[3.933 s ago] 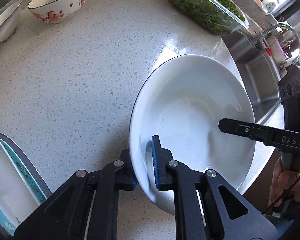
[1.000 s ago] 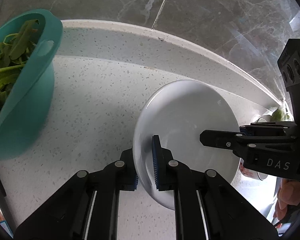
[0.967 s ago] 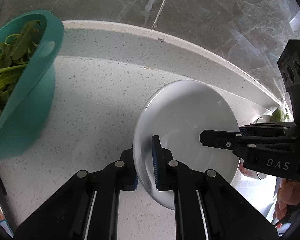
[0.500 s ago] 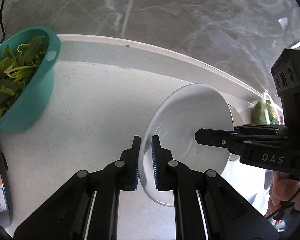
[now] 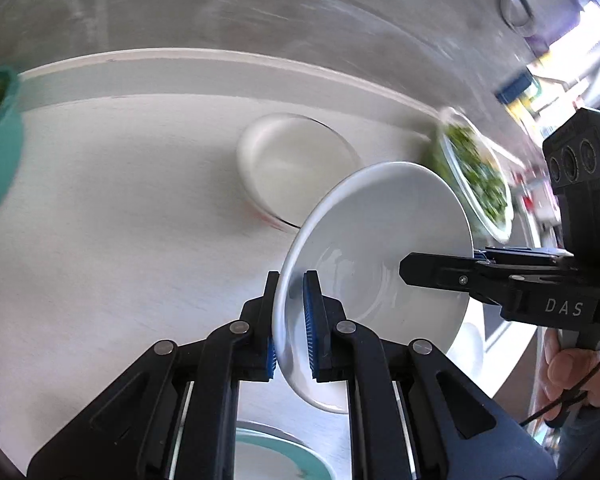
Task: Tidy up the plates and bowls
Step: 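Carry the small white bowl into the wide white bowl and lower it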
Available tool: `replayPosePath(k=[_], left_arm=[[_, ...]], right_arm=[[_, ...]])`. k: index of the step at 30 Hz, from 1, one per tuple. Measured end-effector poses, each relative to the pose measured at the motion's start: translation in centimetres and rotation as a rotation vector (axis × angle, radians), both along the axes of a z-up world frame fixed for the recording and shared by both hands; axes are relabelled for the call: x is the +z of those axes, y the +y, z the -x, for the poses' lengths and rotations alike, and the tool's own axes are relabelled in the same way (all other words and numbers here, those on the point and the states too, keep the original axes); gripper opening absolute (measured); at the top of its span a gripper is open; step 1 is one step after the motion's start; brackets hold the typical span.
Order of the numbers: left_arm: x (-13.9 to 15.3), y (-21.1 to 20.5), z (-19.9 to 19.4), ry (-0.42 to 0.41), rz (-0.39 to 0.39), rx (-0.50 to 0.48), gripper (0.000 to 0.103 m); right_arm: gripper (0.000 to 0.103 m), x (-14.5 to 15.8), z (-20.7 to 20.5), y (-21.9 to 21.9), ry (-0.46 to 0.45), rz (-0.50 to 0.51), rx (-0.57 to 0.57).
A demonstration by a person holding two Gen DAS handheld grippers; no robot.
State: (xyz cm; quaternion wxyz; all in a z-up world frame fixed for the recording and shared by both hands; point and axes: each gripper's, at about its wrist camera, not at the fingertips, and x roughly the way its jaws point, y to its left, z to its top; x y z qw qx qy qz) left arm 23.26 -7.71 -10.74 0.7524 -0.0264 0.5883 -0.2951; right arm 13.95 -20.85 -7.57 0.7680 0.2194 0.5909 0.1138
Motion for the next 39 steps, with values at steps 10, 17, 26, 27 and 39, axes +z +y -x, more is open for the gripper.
replayPosePath(k=[10,17,26,27,39], left_arm=[[-0.1,-10.4,11.0,0.069,0.007,-0.191,0.009],[-2.4,-14.7,17.1,0.084,-0.073,-0.257,0.009],[-5.1,-15.9,19.5,0.065,-0.17,-0.278,0.012],[-5.2,-16.0,19.8,0.061,-0.18,-0.28,0.012],[-6.3,-17.2,18.6,0.033,-0.179,-0.284,0.022]], right_arm=[[0.02,-0.8,12.2,-8.4,-0.004,-0.046,-0.158],[0.02,-5.0,17.8,-10.8,0.063,-0.092,-0.21],[0.02,-8.0,18.4,-10.0,0.121,-0.066,-0.164],[0.02,-8.2,18.2,-9.7,0.123,-0.049,-0.154],[0.021,-8.5,18.1,-8.7,0.094,0.049,-0.104]])
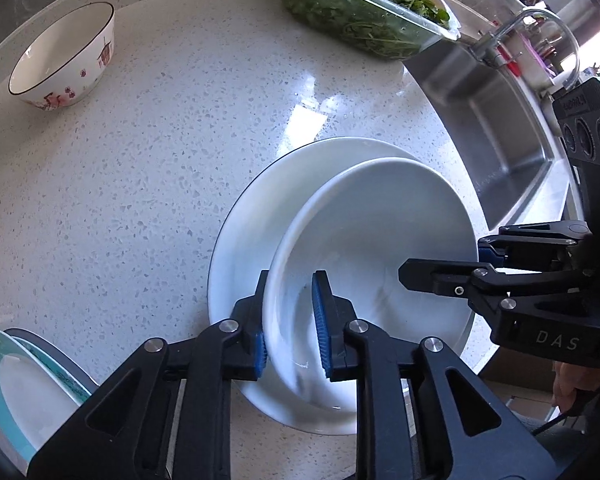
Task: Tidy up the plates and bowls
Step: 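Carry the small white bowl into the wide white bowl and lower it, then open both grippers and move them to the red-floral white bowl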
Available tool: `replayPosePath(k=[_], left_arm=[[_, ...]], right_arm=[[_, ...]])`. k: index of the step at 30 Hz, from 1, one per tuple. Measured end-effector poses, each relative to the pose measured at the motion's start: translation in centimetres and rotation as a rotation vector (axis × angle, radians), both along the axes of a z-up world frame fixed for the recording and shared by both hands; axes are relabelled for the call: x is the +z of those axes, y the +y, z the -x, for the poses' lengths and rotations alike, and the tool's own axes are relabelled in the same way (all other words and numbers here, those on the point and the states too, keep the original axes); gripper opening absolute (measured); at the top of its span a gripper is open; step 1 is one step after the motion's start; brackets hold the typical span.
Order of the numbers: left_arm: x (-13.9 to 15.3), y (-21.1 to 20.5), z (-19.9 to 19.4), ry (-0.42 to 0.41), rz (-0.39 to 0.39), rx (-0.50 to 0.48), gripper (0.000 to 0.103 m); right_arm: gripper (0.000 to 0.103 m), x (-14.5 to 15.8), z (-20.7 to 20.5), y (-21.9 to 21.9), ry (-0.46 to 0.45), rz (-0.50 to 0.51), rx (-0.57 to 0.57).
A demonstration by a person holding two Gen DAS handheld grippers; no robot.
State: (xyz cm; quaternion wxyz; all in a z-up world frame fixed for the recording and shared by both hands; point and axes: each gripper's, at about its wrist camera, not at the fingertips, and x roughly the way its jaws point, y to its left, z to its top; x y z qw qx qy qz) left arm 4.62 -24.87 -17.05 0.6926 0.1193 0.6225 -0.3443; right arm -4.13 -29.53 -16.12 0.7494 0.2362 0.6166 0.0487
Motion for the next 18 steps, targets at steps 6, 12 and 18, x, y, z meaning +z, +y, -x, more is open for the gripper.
replayPosePath(k=[6,12,18], left_arm=[[0.2,-0.5,0.0,0.005,0.036,-0.038,0.049],[0.9,0.2,-0.1,-0.003,0.07,-0.029,0.056],[3.0,1.4,-0.6,-0.018,0.109,-0.013,0.078]], right_arm=[[0.031,0.8,0.2,0.2,-0.027,0.003,-0.007],[0.04,1.8,0.4,-0.2,-0.056,0.022,-0.027],[0.054,3.6,1.2,-1.0,-0.084,0.016,-0.046]])
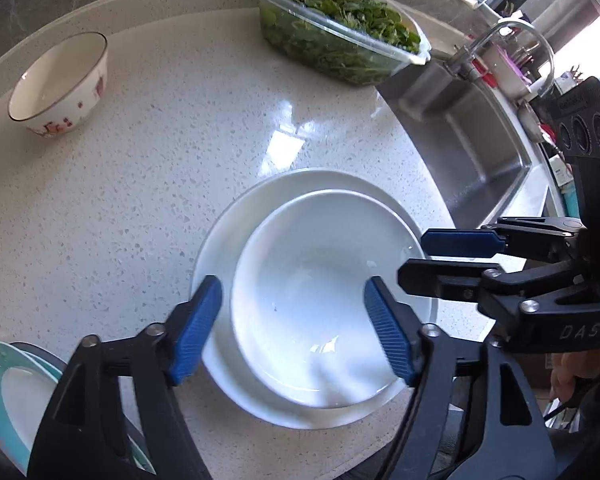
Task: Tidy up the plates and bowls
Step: 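Open both grippers and move them to the red-floral white bowl, then grasp the rim of the red-floral bowl with both grippers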
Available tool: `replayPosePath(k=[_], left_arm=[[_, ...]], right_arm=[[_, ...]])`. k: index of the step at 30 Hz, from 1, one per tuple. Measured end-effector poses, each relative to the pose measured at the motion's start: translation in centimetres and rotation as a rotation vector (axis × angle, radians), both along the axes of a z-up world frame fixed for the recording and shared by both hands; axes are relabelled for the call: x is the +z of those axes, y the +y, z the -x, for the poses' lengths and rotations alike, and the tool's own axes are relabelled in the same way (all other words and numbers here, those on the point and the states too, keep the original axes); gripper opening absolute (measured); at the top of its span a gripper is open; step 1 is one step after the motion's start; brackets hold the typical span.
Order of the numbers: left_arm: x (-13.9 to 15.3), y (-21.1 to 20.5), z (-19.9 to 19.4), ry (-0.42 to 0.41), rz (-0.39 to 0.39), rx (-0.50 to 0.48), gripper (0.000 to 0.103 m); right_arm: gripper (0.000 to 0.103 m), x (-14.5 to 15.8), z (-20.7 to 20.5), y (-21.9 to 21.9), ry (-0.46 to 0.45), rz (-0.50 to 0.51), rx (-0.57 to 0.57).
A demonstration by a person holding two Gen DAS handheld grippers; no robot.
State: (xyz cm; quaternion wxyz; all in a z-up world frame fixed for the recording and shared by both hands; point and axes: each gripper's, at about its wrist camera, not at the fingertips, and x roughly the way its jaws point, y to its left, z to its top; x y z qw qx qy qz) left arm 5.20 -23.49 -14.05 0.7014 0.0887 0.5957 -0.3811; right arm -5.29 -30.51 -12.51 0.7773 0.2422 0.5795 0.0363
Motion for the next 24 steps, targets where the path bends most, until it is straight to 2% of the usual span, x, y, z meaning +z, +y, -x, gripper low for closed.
replayPosePath(k=[3,6,9,12,15,18,19,24], left_arm=[[1.7,1.4,-0.6,0.003,0.029,0.017,0.081],[4.0,3.2,-1.8,0.016,0.09,0.042,0.085],[7.2,6.9,-5.8,-0.019,0.156,0.11,0.09],[9.0,11.1,-11.2,-0.107,0.165,0.204,0.099],[8.3,14.3,-16.6,-0.09,0.144,0.273,0.102],[5.9,15.9,-21.5,-0.004,0.186,0.276,0.102],[4.9,16.2,-23.0,0.019,0.171,0.296,0.102],[0.7,16.1,-27.5,0.087,0.173,0.297,0.102]], right_arm=[[0.058,2.3,0.3,-0.8,-0.057,-0.021,-0.014],[0.065,4.9,-0.5,-1.9,-0.141,-0.059,-0.03],[0.07,6.8,-2.7,-2.4,-0.215,-0.101,-0.02],[0.072,7.9,-6.7,-2.0,-0.264,-0.17,0.009],[0.075,7.7,-11.4,-1.2,-0.271,-0.265,0.02],[0.076,6.4,-15.7,-0.3,-0.243,-0.345,0.024],[0.077,5.7,-17.2,0.1,-0.228,-0.374,0.027],[0.078,2.1,-23.2,1.7,-0.155,-0.401,0.004]])
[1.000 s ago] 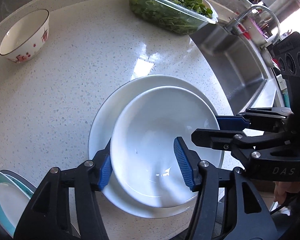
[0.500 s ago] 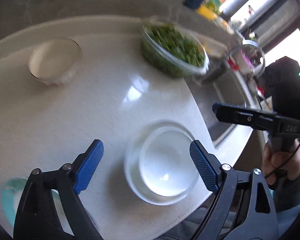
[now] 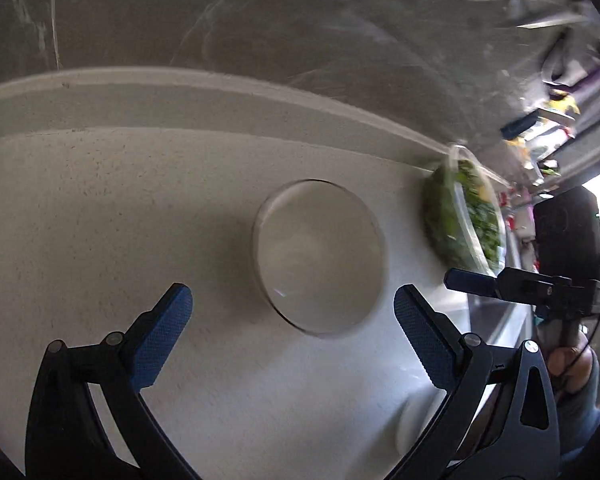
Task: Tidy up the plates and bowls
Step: 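Grasp the rim of the red-floral bowl with both grippers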
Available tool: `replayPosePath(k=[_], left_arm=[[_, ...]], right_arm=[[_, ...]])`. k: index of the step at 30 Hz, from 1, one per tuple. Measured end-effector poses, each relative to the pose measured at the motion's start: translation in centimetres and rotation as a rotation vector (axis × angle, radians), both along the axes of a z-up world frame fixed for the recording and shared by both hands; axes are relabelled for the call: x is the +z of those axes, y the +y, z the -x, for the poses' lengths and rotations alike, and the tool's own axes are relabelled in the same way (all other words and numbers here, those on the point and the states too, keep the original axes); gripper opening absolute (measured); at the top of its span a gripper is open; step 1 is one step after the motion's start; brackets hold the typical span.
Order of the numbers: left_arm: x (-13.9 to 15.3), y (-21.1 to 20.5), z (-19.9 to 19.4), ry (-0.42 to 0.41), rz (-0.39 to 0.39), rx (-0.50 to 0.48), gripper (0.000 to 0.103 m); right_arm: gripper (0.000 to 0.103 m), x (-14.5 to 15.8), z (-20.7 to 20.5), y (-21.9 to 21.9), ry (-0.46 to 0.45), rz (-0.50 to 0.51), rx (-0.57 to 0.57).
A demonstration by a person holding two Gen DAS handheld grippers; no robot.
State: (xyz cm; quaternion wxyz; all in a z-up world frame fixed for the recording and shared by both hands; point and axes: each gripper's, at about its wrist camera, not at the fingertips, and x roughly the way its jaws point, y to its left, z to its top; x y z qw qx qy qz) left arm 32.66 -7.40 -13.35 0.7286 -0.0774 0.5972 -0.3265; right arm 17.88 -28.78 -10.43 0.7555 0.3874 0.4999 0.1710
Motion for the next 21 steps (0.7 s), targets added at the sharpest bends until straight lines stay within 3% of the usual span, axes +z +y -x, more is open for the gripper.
replayPosePath(k=[2,7,10,15,16,19,21], left_arm=[[-1.5,-0.4,-1.2,0.034,0.022,-0.009,0.102],[-4.4,-0.6,-2.9,0.085,-0.043,-0.022,0.101],[-5.1,0.2,-3.8,0.089,-0.044,0.004,0.097],[-6.0,1.4,-4.5,0.103,-0.08,-0.007,0.073],[-6.2,1.1,-4.4,0.097,-0.076,-0.006,0.073],[-6.8,0.5,-4.4,0.106,-0.057,-0.013,0.056],[-7.2,-0.3,-4.2,0.115,-0.059,-0.028,0.033]], right_arm=[[0.078,-1.5,-1.8,0.4,0.03,-0.002,0.005],[0.077,-4.6,-4.4,0.8,0.087,-0.012,0.004],[0.075,-6.0,-5.1,0.9,0.108,-0.015,0.005],[0.068,-7.4,-5.3,1.3,0.132,-0.038,0.013],[0.066,-7.6,-5.6,1.2,0.135,-0.041,0.02],[0.062,-8.0,-5.8,1.4,0.138,-0.042,0.028],[0.056,-8.3,-5.8,1.3,0.151,-0.05,0.017]])
